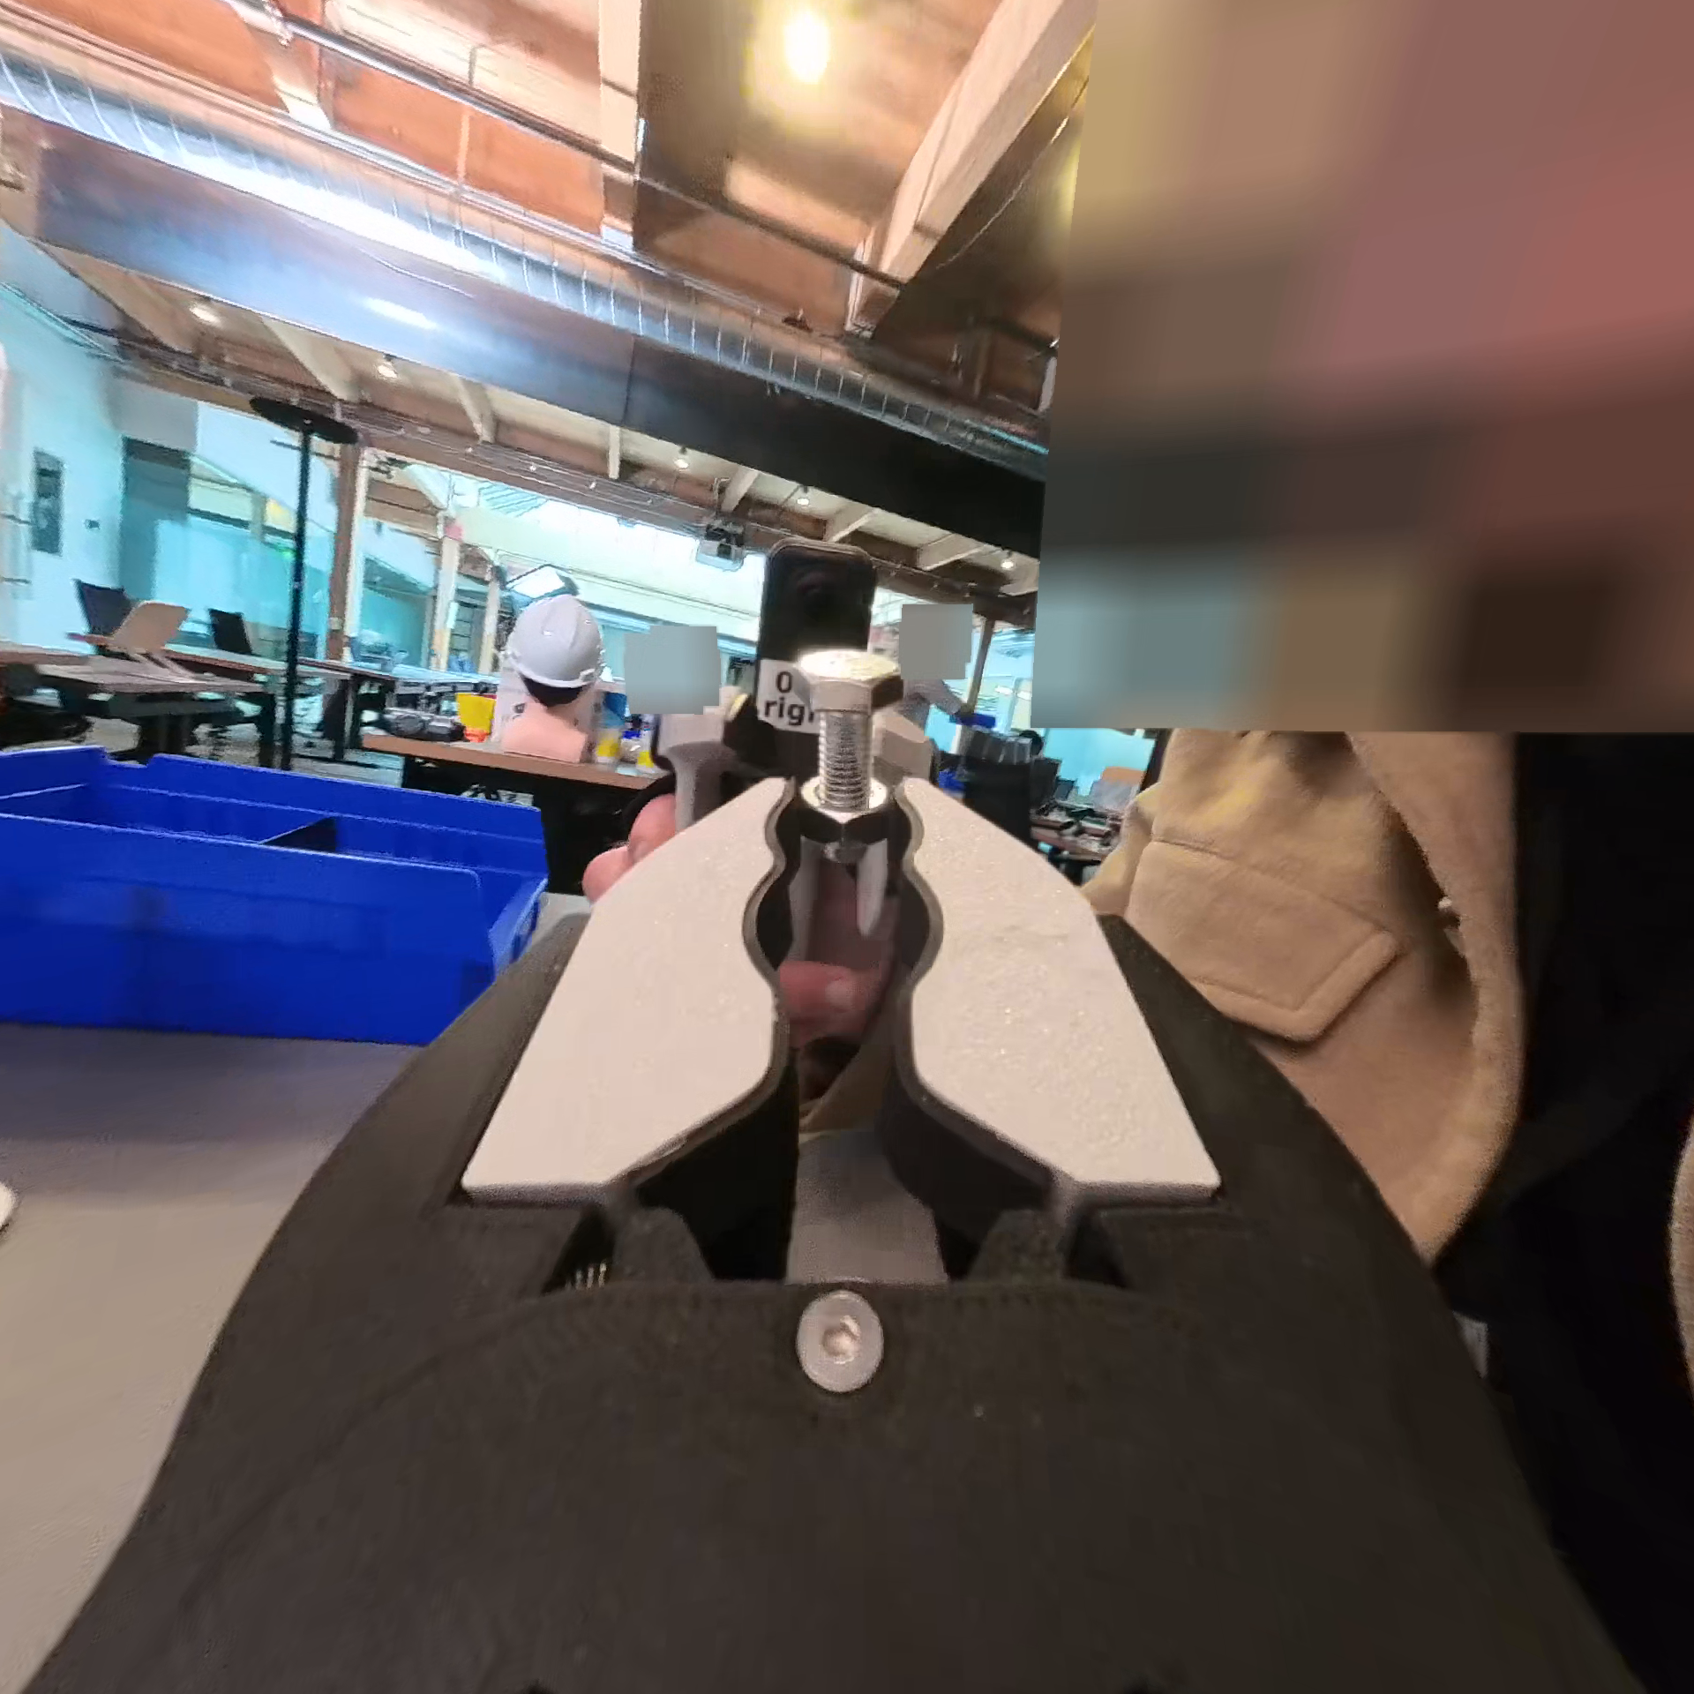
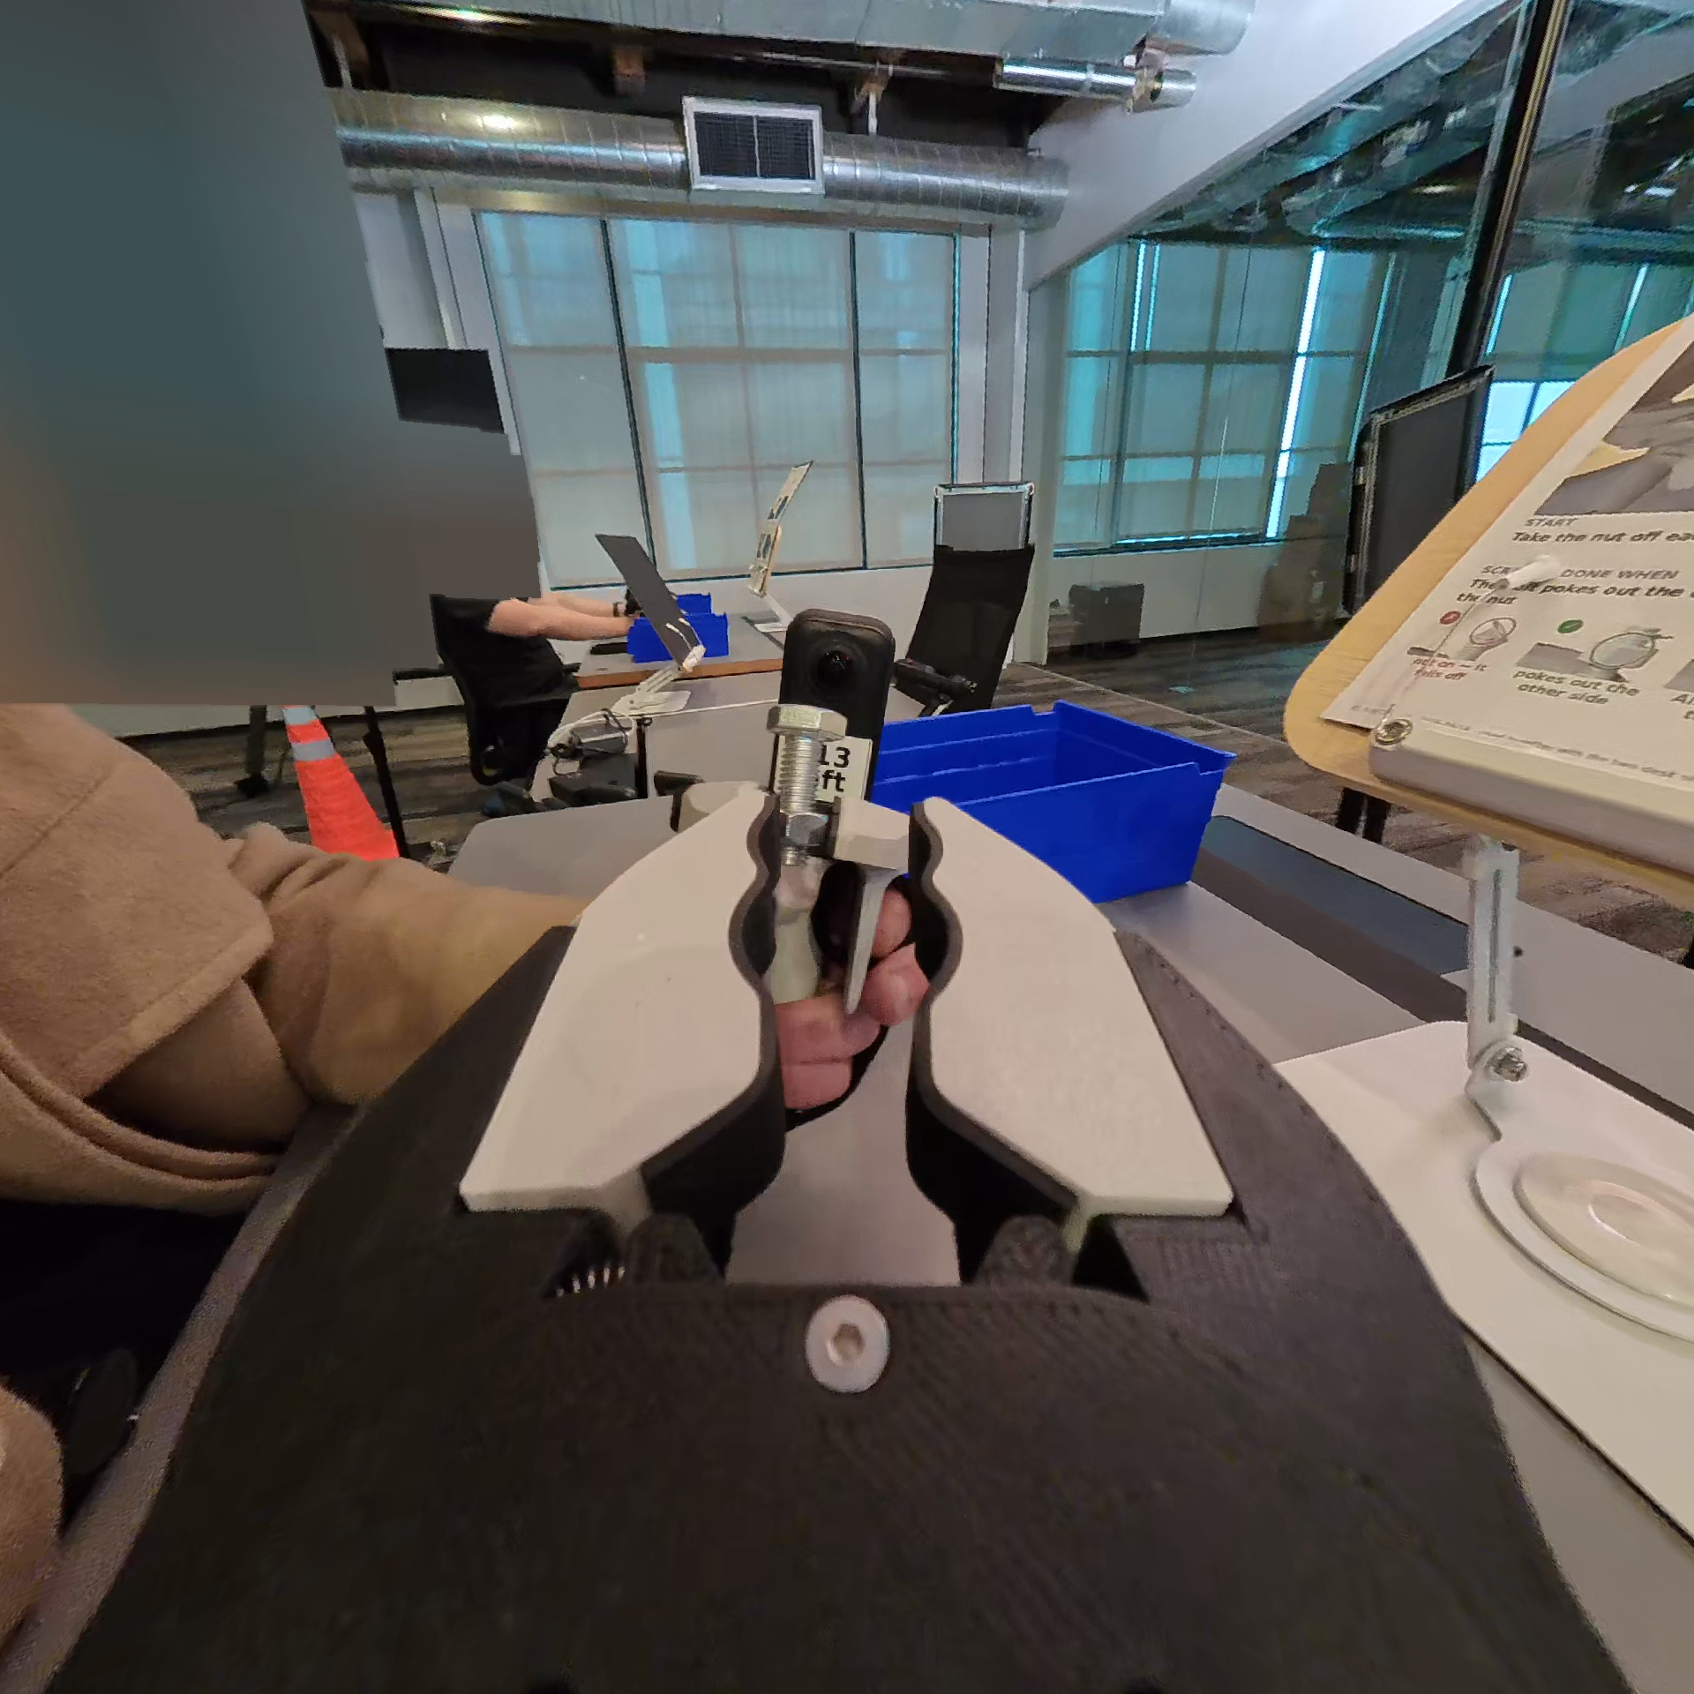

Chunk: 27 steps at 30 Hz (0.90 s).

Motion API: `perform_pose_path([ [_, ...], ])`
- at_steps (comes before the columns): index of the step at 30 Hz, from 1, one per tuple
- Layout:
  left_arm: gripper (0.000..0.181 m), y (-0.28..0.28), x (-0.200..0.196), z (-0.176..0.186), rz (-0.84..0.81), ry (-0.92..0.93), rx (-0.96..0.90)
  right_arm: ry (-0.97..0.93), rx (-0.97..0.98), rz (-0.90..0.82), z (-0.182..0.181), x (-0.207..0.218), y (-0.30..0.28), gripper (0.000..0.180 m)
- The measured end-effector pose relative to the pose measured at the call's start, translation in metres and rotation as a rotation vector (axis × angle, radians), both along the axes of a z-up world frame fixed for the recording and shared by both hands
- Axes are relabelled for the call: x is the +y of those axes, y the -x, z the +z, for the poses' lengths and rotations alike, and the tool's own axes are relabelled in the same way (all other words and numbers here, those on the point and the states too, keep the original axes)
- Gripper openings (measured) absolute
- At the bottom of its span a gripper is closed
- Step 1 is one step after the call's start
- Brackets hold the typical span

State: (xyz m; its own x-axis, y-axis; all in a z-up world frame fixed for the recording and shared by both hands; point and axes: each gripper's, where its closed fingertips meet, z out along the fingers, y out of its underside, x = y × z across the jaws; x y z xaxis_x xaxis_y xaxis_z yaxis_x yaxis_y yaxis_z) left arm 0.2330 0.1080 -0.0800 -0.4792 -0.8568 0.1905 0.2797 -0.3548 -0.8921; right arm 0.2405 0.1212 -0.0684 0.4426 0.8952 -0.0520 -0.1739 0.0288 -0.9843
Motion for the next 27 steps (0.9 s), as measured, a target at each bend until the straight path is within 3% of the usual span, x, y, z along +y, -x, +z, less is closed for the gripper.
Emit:
perform_pose_path([
  [5,0.017,-0.003,-0.010,-0.006,-0.094,0.018,0.035,-0.025,-0.049,0.007,-0.003,-0.003,0.005,0.026],
  [13,0.017,0.005,-0.014,0.004,-0.170,0.074,-0.066,-0.010,0.018,0.101,-0.001,-0.013,0.004,0.024],
  [16,0.017,0.012,-0.010,0.012,-0.137,0.056,-0.129,0.170,0.217,0.212,0.000,-0.012,0.001,0.019],
  [20,0.017,0.016,-0.010,0.023,-0.079,-0.013,-0.167,0.391,0.392,0.383,-0.009,-0.010,0.012,0.027],
  [27,0.017,0.017,-0.015,0.036,-0.028,-0.103,-0.189,0.477,0.660,0.550,0.008,-0.016,0.030,0.030],
])
